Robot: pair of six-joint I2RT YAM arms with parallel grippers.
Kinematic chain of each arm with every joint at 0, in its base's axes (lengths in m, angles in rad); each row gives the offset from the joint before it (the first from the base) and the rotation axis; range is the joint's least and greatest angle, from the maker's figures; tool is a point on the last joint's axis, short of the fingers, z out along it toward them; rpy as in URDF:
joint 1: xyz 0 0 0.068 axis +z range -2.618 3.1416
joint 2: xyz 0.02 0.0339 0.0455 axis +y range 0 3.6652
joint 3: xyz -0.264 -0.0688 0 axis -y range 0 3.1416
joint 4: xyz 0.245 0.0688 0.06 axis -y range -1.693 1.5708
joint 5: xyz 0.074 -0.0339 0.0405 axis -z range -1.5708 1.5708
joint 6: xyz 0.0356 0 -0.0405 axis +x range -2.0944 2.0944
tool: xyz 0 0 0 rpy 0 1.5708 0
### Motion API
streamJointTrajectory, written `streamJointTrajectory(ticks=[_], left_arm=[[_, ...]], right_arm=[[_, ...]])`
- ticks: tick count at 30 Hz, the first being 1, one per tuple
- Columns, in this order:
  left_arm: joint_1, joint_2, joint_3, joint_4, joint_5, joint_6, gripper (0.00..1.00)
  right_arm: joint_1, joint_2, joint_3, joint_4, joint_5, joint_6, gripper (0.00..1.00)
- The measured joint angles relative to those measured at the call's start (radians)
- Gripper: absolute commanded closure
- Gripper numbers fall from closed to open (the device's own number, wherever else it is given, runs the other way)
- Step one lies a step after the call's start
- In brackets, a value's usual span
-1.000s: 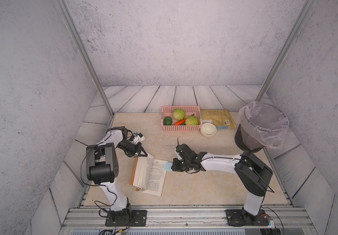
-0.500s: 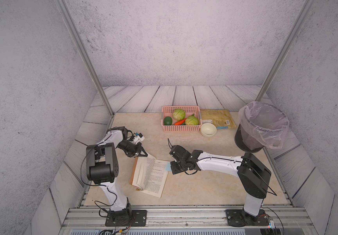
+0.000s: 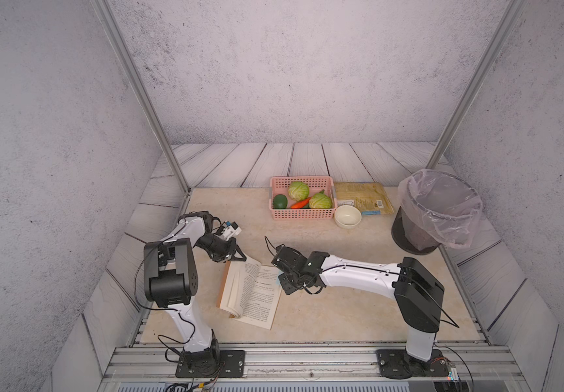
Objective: Peel off the used sticky note
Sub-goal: Tear off the note from the book, then place the note in the trash bin.
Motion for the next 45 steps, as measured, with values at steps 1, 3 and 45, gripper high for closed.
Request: streamJointTrajectory(ticks=[1, 3, 45], left_arm=[[0.0, 0.0, 0.0, 0.001, 0.0, 0.0, 1.0], [0.0, 0.0, 0.0, 0.007, 0.0, -0.003, 1.0], [0.0, -0.034, -0.023, 0.048, -0.014, -0.026, 1.0]], right_arm=[[0.003, 0.004, 0.007, -0.016, 0.011, -0.007, 1.0], [0.011, 0.013, 0.019, -0.046, 0.029, -0.016, 1.0], [-1.231, -0.431, 0.512, -0.404, 0.059, -0.08, 1.0]])
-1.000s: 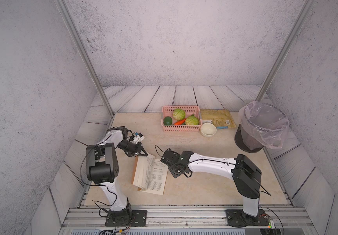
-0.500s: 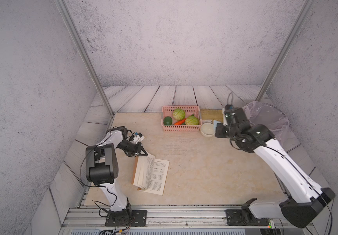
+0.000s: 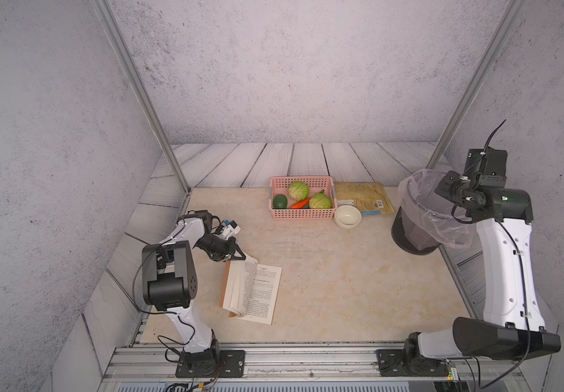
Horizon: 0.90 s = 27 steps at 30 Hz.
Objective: Peel off the used sticky note
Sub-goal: Place the note in the trash bin, then close the book at the center of the board.
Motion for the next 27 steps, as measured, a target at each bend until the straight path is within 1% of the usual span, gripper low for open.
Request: streamJointTrajectory(ticks=[4, 7, 8, 9, 10, 12, 13, 14, 15, 16, 21, 22, 27], left_arm=[[0.0, -0.002, -0.003, 0.004, -0.001, 0.0, 1.0], [0.0, -0.006, -0.004, 0.005, -0.002, 0.0, 1.0], [0.0, -0.008, -0.003, 0.005, -0.002, 0.0, 1.0], [0.0, -0.01, -0.004, 0.005, -0.002, 0.0, 1.0], [0.0, -0.011, -0.004, 0.005, -0.002, 0.0, 1.0], [0.0, -0.013, -0.004, 0.006, -0.003, -0.001, 1.0], [0.0, -0.013, -0.004, 0.006, -0.003, -0.003, 1.0], [0.0, -0.013, -0.004, 0.006, -0.004, -0.004, 1.0], [0.0, -0.013, -0.004, 0.007, -0.006, -0.005, 1.0], [0.0, -0.013, -0.004, 0.008, -0.008, -0.007, 1.0], [0.0, -0.013, -0.004, 0.014, -0.013, -0.01, 1.0], [0.0, -0.013, -0.004, 0.016, -0.014, -0.011, 1.0], [0.0, -0.013, -0.003, 0.019, -0.014, -0.021, 1.0]], right_arm=[[-0.051, 0.074, 0.009, 0.011, -0.002, -0.011, 1.0], [-0.087, 0.129, 0.009, 0.021, -0.025, -0.019, 1.0], [-0.097, 0.148, 0.009, 0.025, -0.036, -0.022, 0.96], [-0.104, 0.169, 0.009, 0.029, -0.048, -0.025, 0.89], [-0.108, 0.189, 0.01, 0.029, -0.055, -0.03, 0.79], [-0.116, 0.228, 0.023, 0.021, -0.071, -0.045, 0.64], [-0.118, 0.247, 0.034, 0.018, -0.08, -0.048, 0.51], [-0.118, 0.26, 0.042, 0.016, -0.085, -0.05, 0.42], [-0.118, 0.266, 0.045, 0.016, -0.092, -0.055, 0.36], [-0.118, 0.266, 0.045, 0.015, -0.099, -0.059, 0.33], [-0.116, 0.234, 0.063, 0.014, -0.137, -0.061, 0.3], [-0.116, 0.218, 0.066, 0.011, -0.149, -0.061, 0.27], [-0.116, 0.147, 0.082, -0.009, -0.211, -0.063, 0.24]])
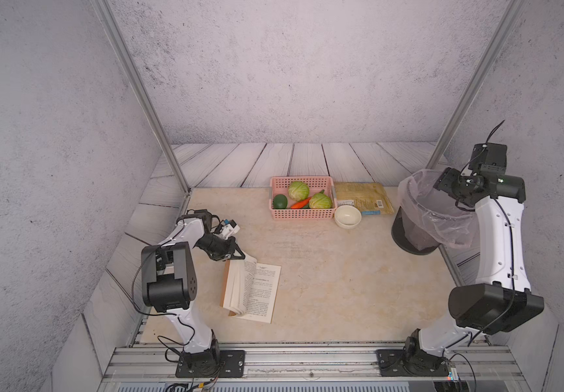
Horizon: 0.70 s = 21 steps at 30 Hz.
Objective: Peel off the used sticky note
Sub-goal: Close the book at the center of the board.
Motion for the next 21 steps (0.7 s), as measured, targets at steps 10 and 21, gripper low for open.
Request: streamJointTrajectory(ticks=[10, 21], left_arm=[[-0.01, 0.014, 0.039, 0.046, -0.014, -0.116, 1.0], [-0.116, 0.072, 0.11, 0.175, -0.015, -0.328, 1.0]], right_arm=[[0.095, -0.212, -0.172, -0.012, -0.116, 0.001, 0.24], [0.36, -0.299, -0.482, 0.027, -0.128, 0.025, 0.24]])
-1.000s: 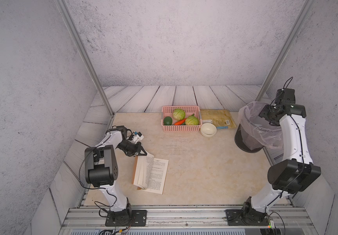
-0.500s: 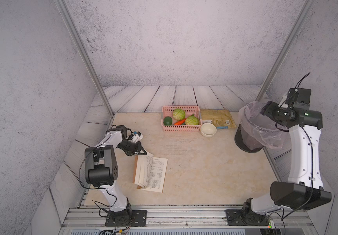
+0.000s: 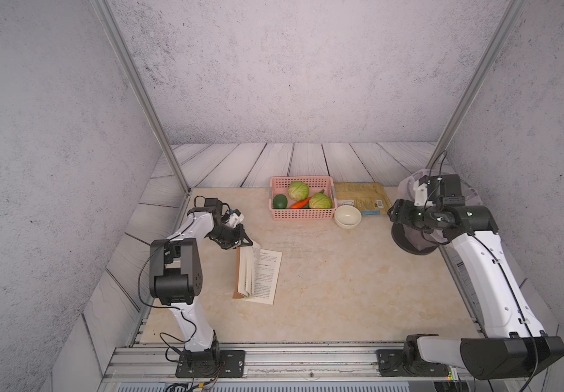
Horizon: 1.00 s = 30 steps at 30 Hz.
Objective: Peel off the used sticky note
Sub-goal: Close the book at the center of the board.
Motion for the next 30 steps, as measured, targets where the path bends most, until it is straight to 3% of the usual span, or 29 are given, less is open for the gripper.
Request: streamJointTrajectory(ticks=[7, 13, 15, 22, 25, 30], left_arm=[[-0.055, 0.072, 0.031, 0.071, 0.051, -0.114, 1.0], [-0.082, 0.103, 0.084, 0.076, 0.055, -0.137, 1.0], [-0.093, 0.103, 0.1, 0.075, 0.052, -0.135, 0.86], [-0.109, 0.089, 0.139, 0.043, 0.013, -0.077, 0.15], [-0.103, 0.043, 0.144, 0.0, -0.013, -0.031, 0.02], [-0.068, -0.077, 0.171, -0.075, -0.064, 0.061, 0.01]], right_arm=[[0.157, -0.043, -0.194, 0.055, 0.017, 0.051, 0.24], [0.277, -0.011, -0.268, 0.098, 0.027, 0.107, 0.25], [0.314, 0.015, -0.277, 0.121, 0.029, 0.127, 0.25], [0.446, 0.114, -0.285, 0.198, 0.029, 0.183, 0.25], [0.482, 0.152, -0.29, 0.235, 0.025, 0.203, 0.25], [0.512, 0.195, -0.308, 0.293, 0.011, 0.23, 0.25]])
